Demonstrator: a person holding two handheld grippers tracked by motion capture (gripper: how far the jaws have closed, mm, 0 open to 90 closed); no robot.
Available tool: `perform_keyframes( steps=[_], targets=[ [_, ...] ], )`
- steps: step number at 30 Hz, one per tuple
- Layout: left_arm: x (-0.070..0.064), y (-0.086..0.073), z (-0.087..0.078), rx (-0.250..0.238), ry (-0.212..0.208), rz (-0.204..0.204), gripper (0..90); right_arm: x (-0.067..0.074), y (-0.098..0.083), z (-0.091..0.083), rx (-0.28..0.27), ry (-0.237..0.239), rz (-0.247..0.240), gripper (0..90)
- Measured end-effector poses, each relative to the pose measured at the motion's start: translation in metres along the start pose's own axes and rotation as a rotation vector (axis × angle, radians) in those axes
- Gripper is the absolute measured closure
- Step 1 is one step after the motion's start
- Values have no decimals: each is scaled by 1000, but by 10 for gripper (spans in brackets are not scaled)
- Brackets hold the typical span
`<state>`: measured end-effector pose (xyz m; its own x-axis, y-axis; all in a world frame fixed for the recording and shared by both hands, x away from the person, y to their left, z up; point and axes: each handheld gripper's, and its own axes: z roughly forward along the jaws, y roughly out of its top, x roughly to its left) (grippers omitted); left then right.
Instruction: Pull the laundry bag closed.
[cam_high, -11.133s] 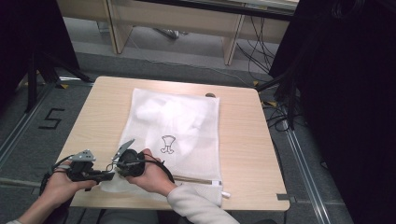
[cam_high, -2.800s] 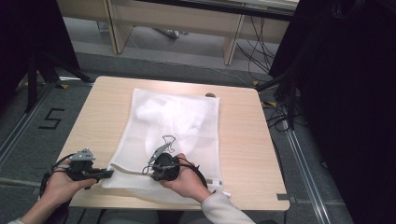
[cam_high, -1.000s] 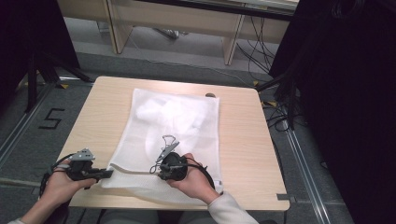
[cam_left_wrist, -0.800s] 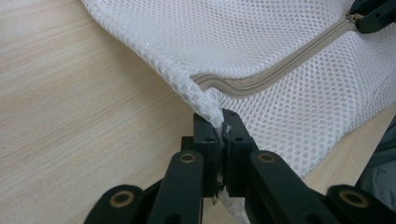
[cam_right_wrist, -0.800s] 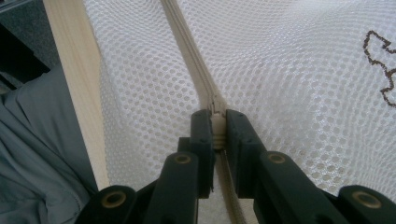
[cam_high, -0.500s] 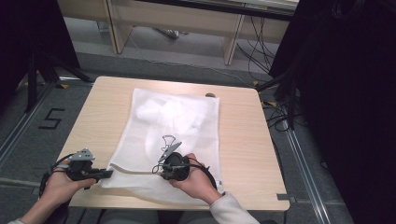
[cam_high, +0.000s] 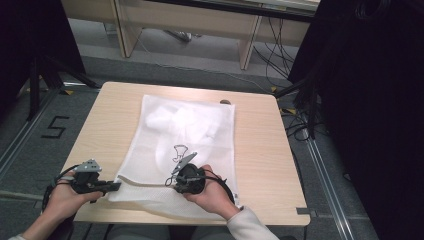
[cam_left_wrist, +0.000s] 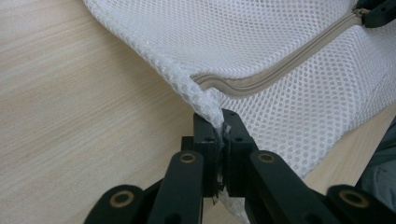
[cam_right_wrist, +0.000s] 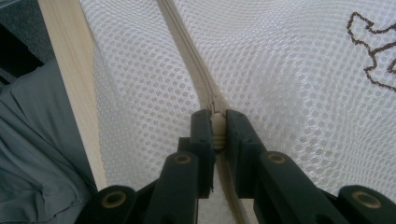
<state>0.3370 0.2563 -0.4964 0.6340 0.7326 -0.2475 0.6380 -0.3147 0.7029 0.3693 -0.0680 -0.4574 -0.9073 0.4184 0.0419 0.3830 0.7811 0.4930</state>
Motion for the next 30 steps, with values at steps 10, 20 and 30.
perform_keyframes(
  steps=[10, 20, 30],
  targets=[
    [0, 0, 0, 1, 1, 8, 858, -2, -4, -3, -4, -6, 11, 823],
    [1, 1, 0, 2, 0, 5, 858, -2, -6, -5, 0, -4, 20, 823],
    [2, 3, 2, -8, 0, -14, 858, -4, -10, -8, -7, -24, 31, 823]
  ],
)
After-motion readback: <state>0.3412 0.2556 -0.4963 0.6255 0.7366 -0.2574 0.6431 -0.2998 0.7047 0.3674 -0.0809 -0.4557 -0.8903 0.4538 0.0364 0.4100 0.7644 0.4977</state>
